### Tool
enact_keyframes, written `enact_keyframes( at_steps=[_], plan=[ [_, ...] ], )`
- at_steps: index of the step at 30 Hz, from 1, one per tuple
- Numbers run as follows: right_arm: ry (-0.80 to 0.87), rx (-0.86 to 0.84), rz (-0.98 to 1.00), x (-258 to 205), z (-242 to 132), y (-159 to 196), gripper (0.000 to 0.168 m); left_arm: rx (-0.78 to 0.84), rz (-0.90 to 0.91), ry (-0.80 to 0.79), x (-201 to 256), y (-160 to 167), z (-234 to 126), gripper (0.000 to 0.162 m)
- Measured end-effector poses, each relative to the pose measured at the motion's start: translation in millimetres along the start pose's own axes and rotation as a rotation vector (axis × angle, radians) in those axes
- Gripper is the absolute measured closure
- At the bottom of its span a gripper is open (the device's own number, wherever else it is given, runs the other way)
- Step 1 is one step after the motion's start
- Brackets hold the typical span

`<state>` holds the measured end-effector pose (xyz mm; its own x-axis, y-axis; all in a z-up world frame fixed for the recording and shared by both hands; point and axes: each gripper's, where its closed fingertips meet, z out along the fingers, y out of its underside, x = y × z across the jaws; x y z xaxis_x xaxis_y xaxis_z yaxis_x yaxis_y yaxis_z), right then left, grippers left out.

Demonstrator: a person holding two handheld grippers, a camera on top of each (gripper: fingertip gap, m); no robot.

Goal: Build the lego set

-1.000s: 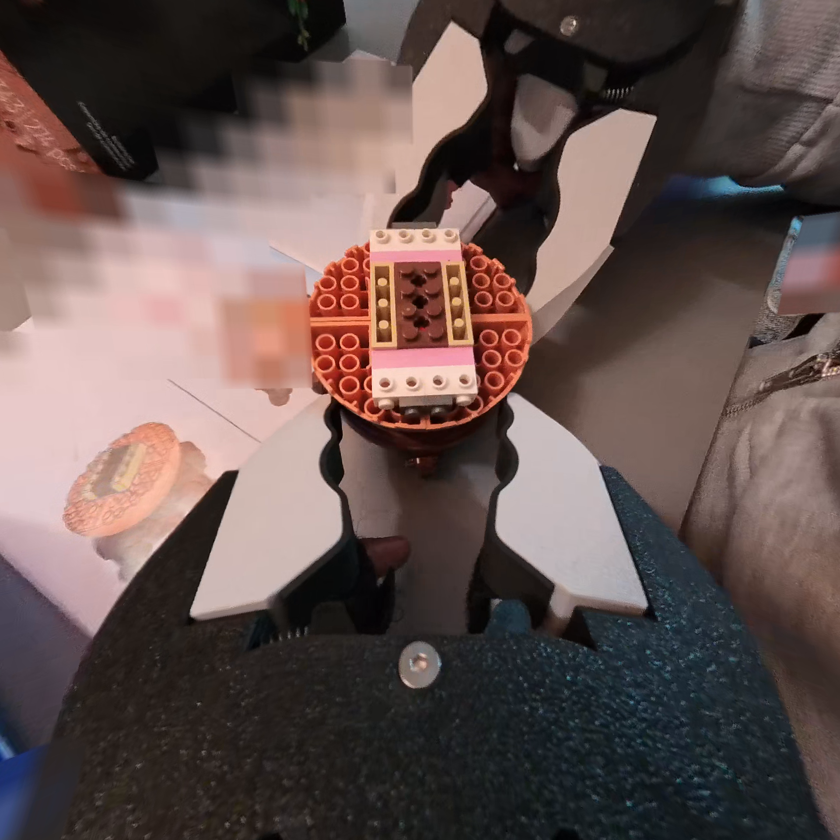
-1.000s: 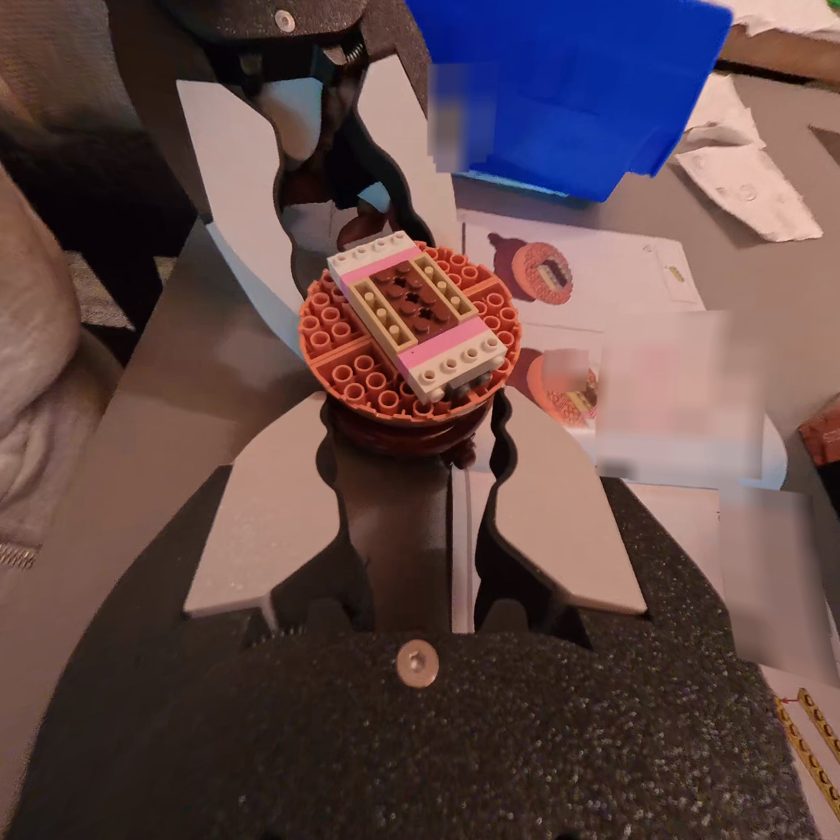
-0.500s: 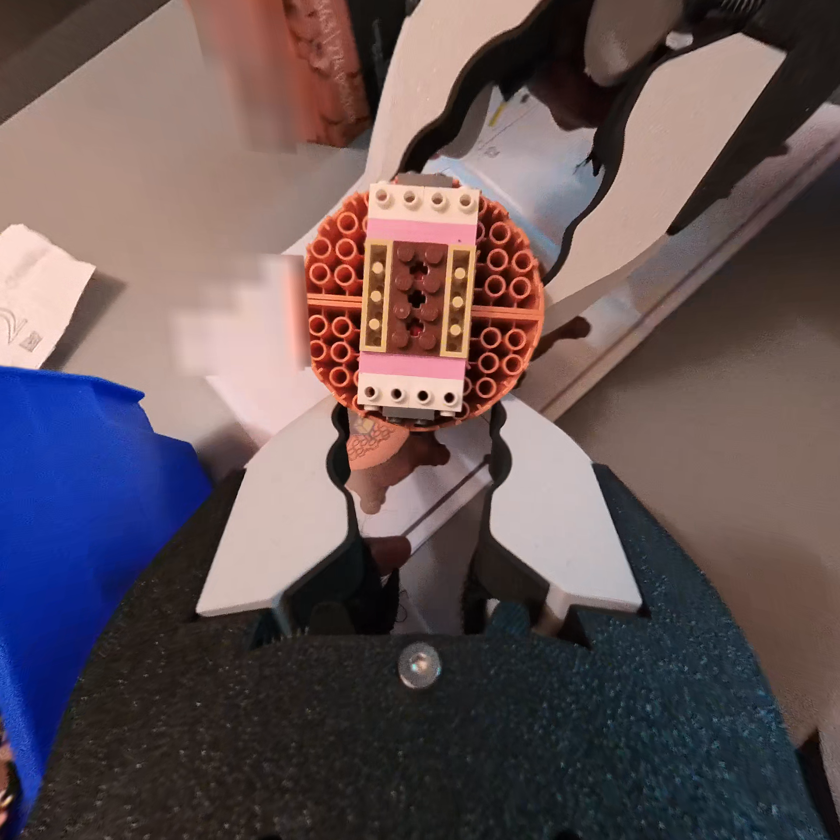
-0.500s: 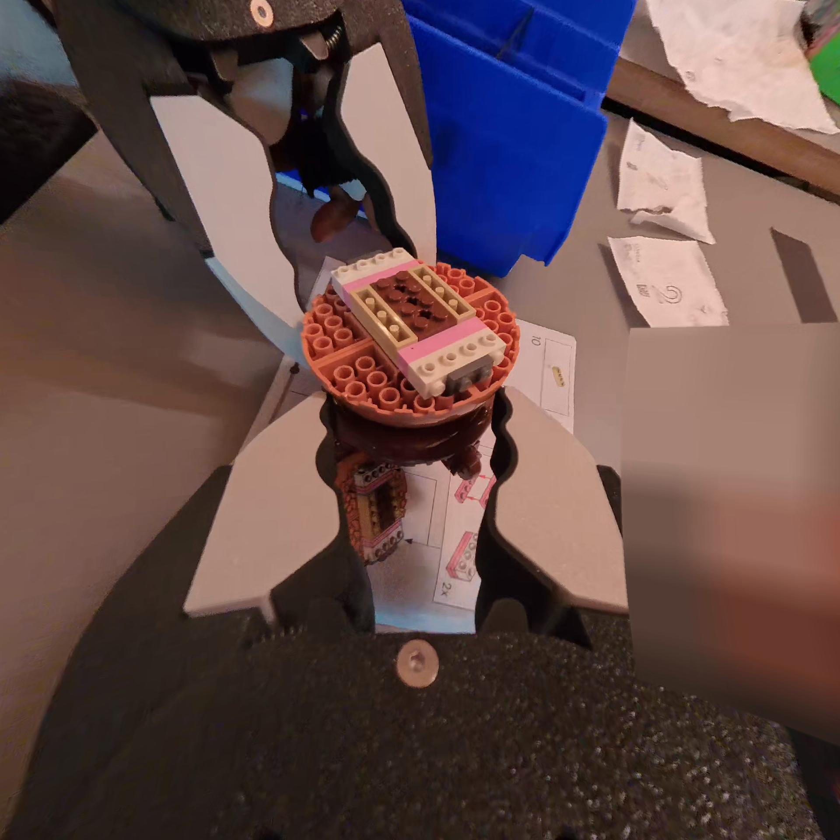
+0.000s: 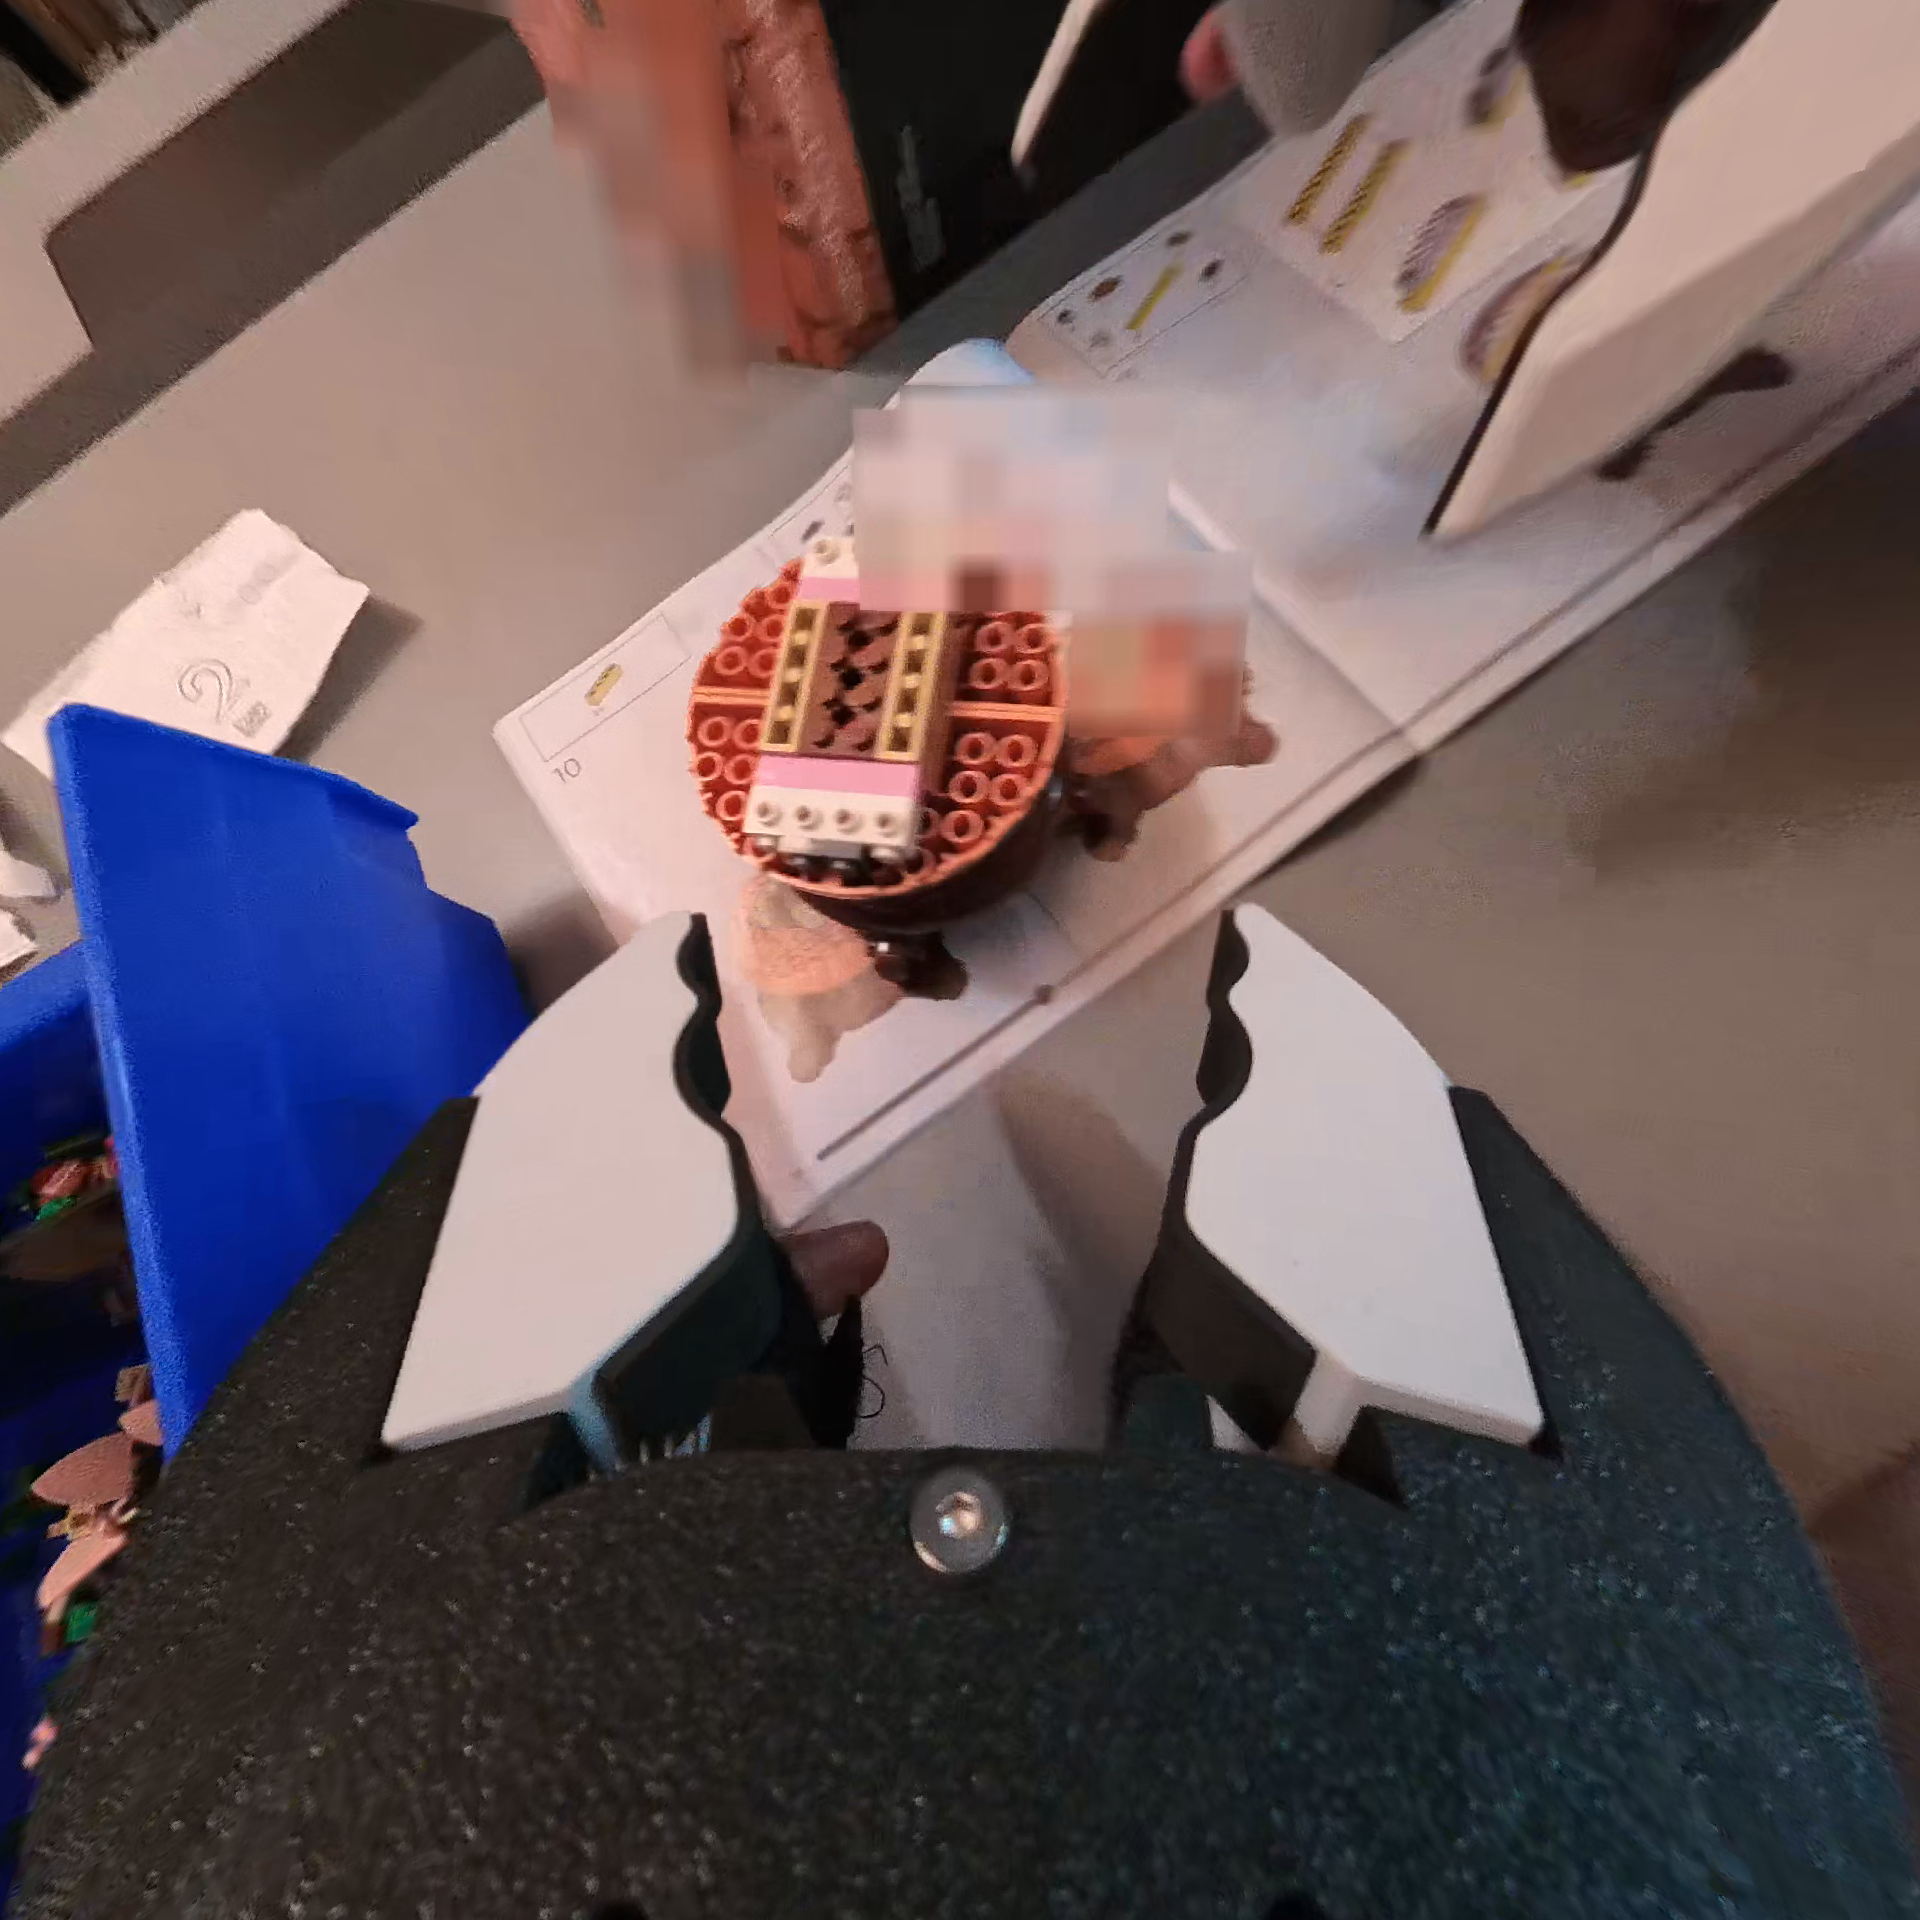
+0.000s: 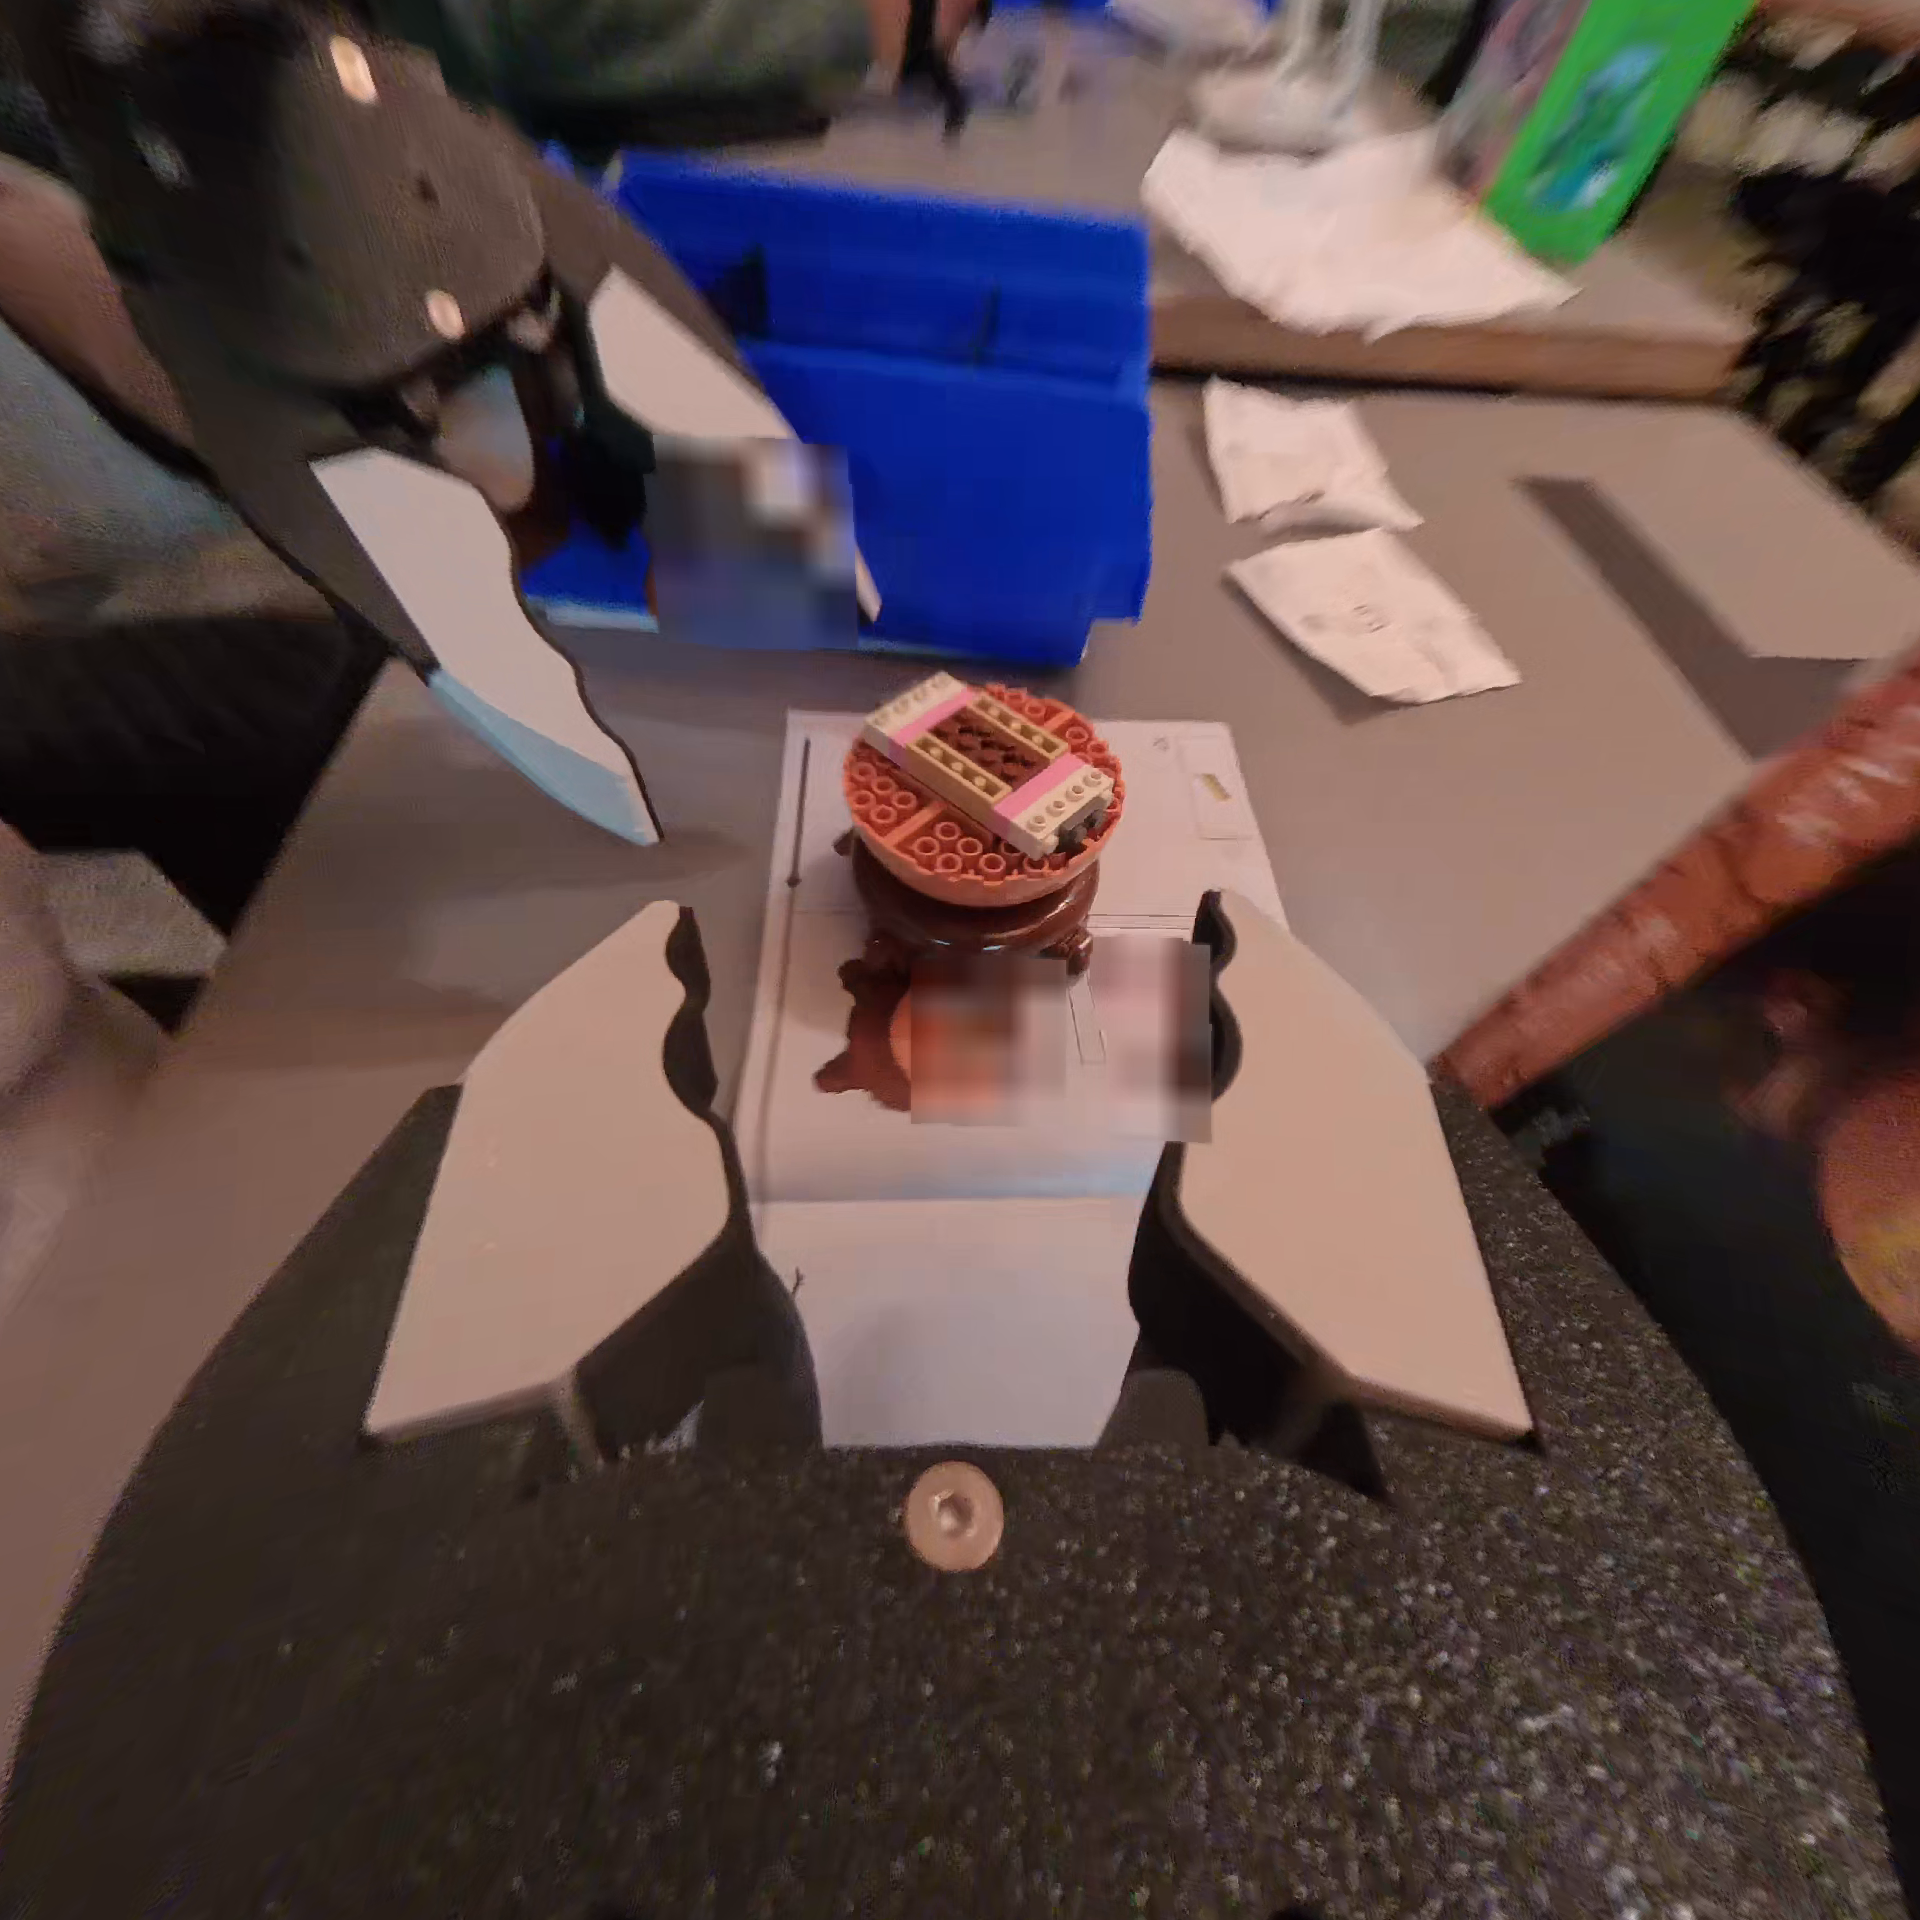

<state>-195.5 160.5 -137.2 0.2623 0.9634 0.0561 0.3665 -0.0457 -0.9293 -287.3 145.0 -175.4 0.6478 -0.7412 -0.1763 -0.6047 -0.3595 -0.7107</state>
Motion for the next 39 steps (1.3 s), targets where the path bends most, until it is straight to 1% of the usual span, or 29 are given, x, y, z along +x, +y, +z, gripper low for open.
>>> enact_keyframes(
  at_steps=[1, 2, 3, 5, 6, 7, 8, 9, 11, 13, 15, 16, 17, 20, 24, 26, 30, 32, 39],
  plan=[
    [0.044, 0.052, 0.014, -5.9, -17.6, -3.4, 0.081, 0.030, 0.003, 0.022, 9.3, -2.7, -4.7, 0.076],
    [0.099, 0.090, 0.027, -10.7, -34.7, -2.6, 0.086, 0.065, 0.007, 0.058, 20.9, -6.0, -7.6, 0.087],
    [0.161, 0.108, 0.036, -14.9, -50.4, 3.2, 0.091, 0.106, 0.016, 0.097, 33.5, -10.3, -8.9, 0.103],
    [0.269, 0.090, 0.072, -23.6, -74.8, 24.5, 0.095, 0.191, 0.042, 0.140, 54.9, -22.1, -5.0, 0.141],
    [0.322, 0.054, 0.096, -26.7, -84.5, 37.9, 0.111, 0.220, 0.058, 0.142, 61.9, -28.3, 0.4, 0.156],
    [0.403, 0.022, 0.108, -25.7, -95.0, 49.6, 0.127, 0.236, 0.070, 0.133, 66.4, -35.1, 7.9, 0.159],
    [0.512, 0.001, 0.121, -20.8, -107.6, 58.3, 0.160, 0.247, 0.078, 0.125, 70.2, -42.8, 16.3, 0.162],
    [0.619, 0.000, 0.158, -15.5, -120.1, 64.4, 0.168, 0.254, 0.079, 0.124, 74.7, -51.1, 25.2, 0.162],
    [0.765, 0.014, 0.235, -9.7, -137.9, 73.8, 0.168, 0.264, 0.066, 0.126, 82.5, -67.5, 43.3, 0.162],
    [0.852, 0.021, 0.291, -5.2, -146.0, 81.2, 0.168, 0.289, 0.056, 0.109, 87.8, -82.8, 58.9, 0.162],
    [0.896, 0.018, 0.301, -0.6, -148.2, 87.5, 0.168, 0.300, 0.079, 0.095, 94.1, -90.9, 71.5, 0.162],
    [0.908, -0.011, 0.324, 2.1, -148.3, 95.4, 0.167, 0.289, 0.097, 0.090, 97.1, -90.6, 77.3, 0.162],
    [0.892, -0.042, 0.352, 2.6, -145.6, 103.6, 0.167, 0.260, 0.115, 0.095, 100.6, -87.0, 82.9, 0.161],
    [0.835, -0.058, 0.405, 1.8, -139.1, 117.2, 0.168, 0.194, 0.129, 0.121, 106.9, -73.1, 92.3, 0.160],
    [0.863, -0.123, 0.411, 8.3, -143.6, 127.7, 0.168, 0.105, 0.067, 0.123, 100.1, -54.7, 103.4, 0.162],
    [0.843, -0.160, 0.427, 8.4, -139.9, 132.7, 0.168, 0.059, 0.068, 0.110, 97.6, -44.8, 109.8, 0.162],
    [0.789, -0.261, 0.446, 6.2, -129.3, 144.5, 0.168, 0.063, 0.106, 0.077, 97.6, -44.6, 110.1, 0.162],
    [0.763, -0.361, 0.455, 3.4, -124.5, 157.1, 0.168, 0.064, 0.113, 0.071, 97.7, -44.5, 110.1, 0.162],
    [0.760, -0.364, 0.456, 3.4, -124.1, 157.9, 0.168, 0.058, 0.054, 0.128, 98.0, -44.2, 110.4, 0.162]
  ],
)
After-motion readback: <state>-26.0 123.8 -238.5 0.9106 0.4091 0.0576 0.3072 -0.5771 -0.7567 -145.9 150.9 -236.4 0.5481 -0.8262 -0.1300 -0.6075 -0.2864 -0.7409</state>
